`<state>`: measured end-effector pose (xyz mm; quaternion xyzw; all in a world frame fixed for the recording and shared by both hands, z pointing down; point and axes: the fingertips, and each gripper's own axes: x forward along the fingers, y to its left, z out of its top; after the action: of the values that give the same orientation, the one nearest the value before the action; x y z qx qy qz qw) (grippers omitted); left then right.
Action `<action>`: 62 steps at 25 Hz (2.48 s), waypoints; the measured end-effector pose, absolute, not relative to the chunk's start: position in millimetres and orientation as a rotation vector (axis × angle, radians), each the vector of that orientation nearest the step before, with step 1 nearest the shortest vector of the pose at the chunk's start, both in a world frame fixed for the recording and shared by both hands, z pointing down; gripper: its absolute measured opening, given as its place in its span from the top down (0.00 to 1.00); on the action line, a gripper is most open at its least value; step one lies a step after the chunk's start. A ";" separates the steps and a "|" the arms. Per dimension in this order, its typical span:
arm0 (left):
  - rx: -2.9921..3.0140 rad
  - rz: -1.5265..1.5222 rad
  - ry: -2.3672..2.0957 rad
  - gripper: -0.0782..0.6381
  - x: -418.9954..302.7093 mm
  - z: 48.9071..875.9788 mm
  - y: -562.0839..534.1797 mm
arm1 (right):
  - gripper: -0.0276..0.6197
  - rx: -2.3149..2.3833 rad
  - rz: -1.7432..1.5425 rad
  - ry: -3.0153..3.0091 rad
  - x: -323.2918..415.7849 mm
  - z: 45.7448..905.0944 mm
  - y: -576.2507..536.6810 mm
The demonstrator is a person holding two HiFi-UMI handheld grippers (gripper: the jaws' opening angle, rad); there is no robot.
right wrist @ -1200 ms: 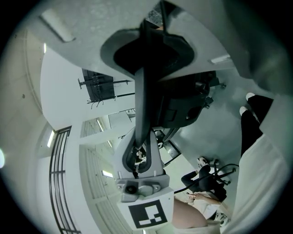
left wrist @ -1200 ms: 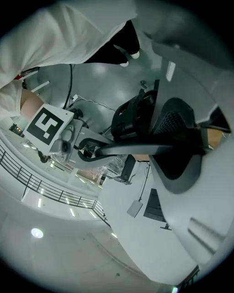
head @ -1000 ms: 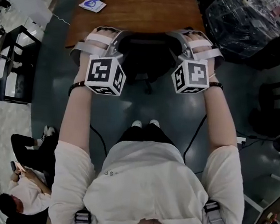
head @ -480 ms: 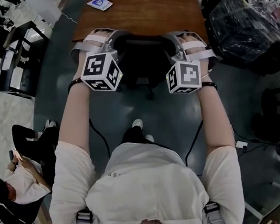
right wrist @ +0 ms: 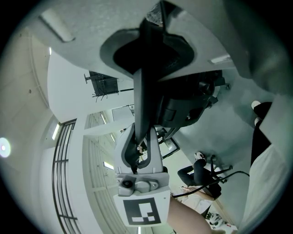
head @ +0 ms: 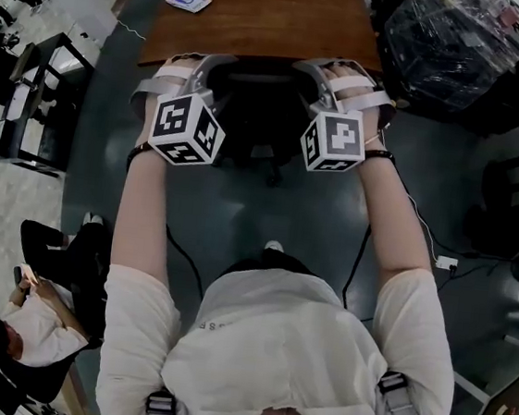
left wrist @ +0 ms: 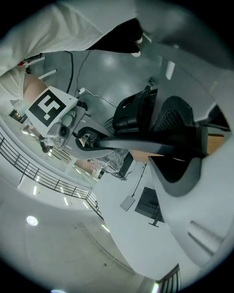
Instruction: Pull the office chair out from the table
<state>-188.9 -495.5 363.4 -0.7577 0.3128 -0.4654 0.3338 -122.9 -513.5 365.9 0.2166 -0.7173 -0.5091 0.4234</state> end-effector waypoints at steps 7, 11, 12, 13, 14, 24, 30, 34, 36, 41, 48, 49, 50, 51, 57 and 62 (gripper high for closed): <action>-1.975 -1.195 0.747 0.71 -171.4 362.6 -456.0 | 0.87 0.580 -1.231 -1.790 -105.6 365.9 -478.6; -1.981 -1.176 0.740 0.71 -164.0 361.1 -433.2 | 0.86 0.580 -1.215 -1.792 -98.9 367.9 -459.1; -1.979 -1.171 0.738 0.71 -162.0 360.3 -427.2 | 0.86 0.583 -1.216 -1.794 -96.9 368.2 -453.5; -1.980 -1.165 0.736 0.71 -159.8 359.8 -421.3 | 0.86 0.588 -1.218 -1.794 -94.8 368.1 -447.5; -1.982 -1.161 0.735 0.70 -157.6 359.3 -415.6 | 0.86 0.593 -1.221 -1.794 -92.5 367.6 -441.4; -2.068 -1.156 0.762 0.68 -130.9 360.0 -361.8 | 0.86 0.587 -1.240 -1.823 -67.2 368.3 -383.6; -2.061 -1.167 0.792 0.68 -107.4 361.3 -323.9 | 0.86 0.567 -1.288 -1.844 -44.3 368.9 -346.9; -2.049 -1.175 0.800 0.68 -95.7 359.4 -307.2 | 0.86 0.570 -1.316 -1.853 -32.9 365.6 -329.4; -2.050 -1.188 0.799 0.68 -93.1 361.6 -299.8 | 0.86 0.566 -1.318 -1.857 -30.3 367.2 -321.8; -2.062 -1.177 0.813 0.67 -85.6 361.4 -290.4 | 0.83 0.602 -1.300 -1.902 -23.7 365.6 -309.8; -2.176 -0.864 1.059 0.67 -89.1 336.6 -266.8 | 0.70 0.767 -1.042 -2.146 -4.7 345.7 -279.3; -2.202 -0.787 1.110 0.69 -90.0 330.7 -257.7 | 0.71 0.804 -1.027 -2.158 0.1 344.1 -271.1; -2.230 -0.704 1.159 0.72 -90.5 325.3 -247.3 | 0.72 0.842 -1.007 -2.177 4.3 343.0 -261.3; -2.259 -0.619 1.204 0.73 -90.4 321.0 -235.7 | 0.73 0.881 -0.978 -2.205 7.6 342.4 -250.2; -2.420 -0.185 1.377 0.87 -82.8 328.0 -152.7 | 0.97 1.091 -0.696 -2.415 18.2 356.0 -168.7; -2.476 -0.099 1.457 0.87 -71.9 369.6 -72.2 | 0.97 1.141 -0.464 -2.554 11.2 388.8 -93.1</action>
<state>-71.9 -72.2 369.6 -0.8537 0.5023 -0.0343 0.1329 11.2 -93.1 388.8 0.3976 -0.8903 -0.1617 0.1523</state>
